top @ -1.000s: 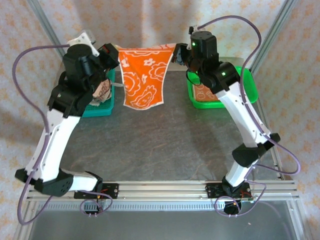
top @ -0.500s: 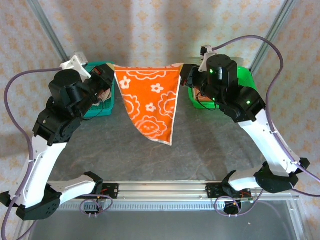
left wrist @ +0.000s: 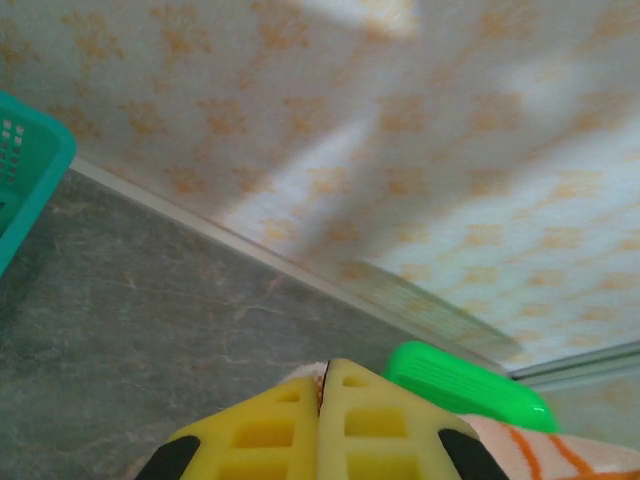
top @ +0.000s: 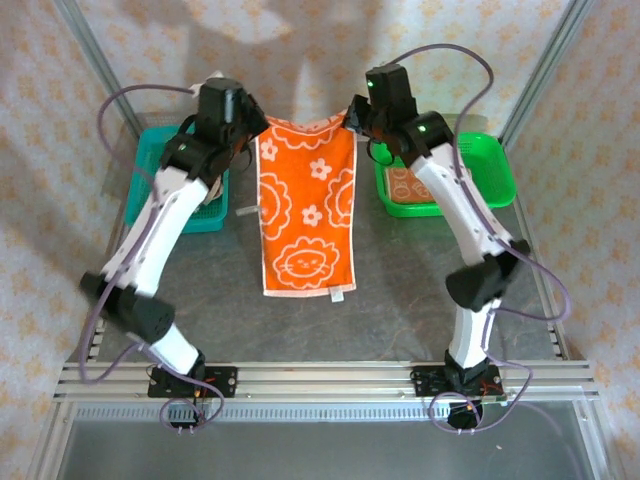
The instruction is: Fold and stack the towels
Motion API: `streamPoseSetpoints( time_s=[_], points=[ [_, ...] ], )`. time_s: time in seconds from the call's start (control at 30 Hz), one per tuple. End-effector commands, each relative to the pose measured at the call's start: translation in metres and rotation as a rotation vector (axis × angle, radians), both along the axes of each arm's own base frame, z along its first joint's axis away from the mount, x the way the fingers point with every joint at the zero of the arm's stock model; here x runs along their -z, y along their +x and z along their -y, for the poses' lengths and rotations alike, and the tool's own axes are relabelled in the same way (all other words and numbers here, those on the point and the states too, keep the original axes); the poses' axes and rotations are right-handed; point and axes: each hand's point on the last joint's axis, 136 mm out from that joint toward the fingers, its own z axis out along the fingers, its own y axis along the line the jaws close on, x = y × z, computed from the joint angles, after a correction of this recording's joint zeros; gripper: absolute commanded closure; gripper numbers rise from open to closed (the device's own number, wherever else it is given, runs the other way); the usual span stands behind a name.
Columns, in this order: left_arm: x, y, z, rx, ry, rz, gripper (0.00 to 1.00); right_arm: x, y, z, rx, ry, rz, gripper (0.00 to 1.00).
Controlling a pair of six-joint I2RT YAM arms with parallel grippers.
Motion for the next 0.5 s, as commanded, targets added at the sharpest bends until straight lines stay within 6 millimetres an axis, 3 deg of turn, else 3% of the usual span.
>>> streamPoseSetpoints(
  time_s=[0.0,0.1,0.23,0.33,0.47],
  points=[
    [0.017,0.044,-0.002,0.020,0.038,-0.001,1.00,0.034,0.038,-0.002,-0.019,-0.017,-0.051,1.00],
    [0.068,0.087,-0.004,0.017,0.044,-0.049,1.00,0.076,0.079,-0.002,-0.003,-0.005,-0.091,1.00],
    [0.117,0.121,-0.006,0.030,0.018,-0.112,1.00,0.122,0.114,0.003,0.030,0.048,-0.137,1.00],
    [0.145,0.125,0.000,0.066,-0.011,-0.170,1.00,0.148,0.120,0.003,0.030,0.045,-0.177,1.00],
    [0.168,0.108,0.005,0.087,-0.040,-0.224,1.00,0.180,0.107,0.005,0.007,0.007,-0.265,1.00]
  ],
)
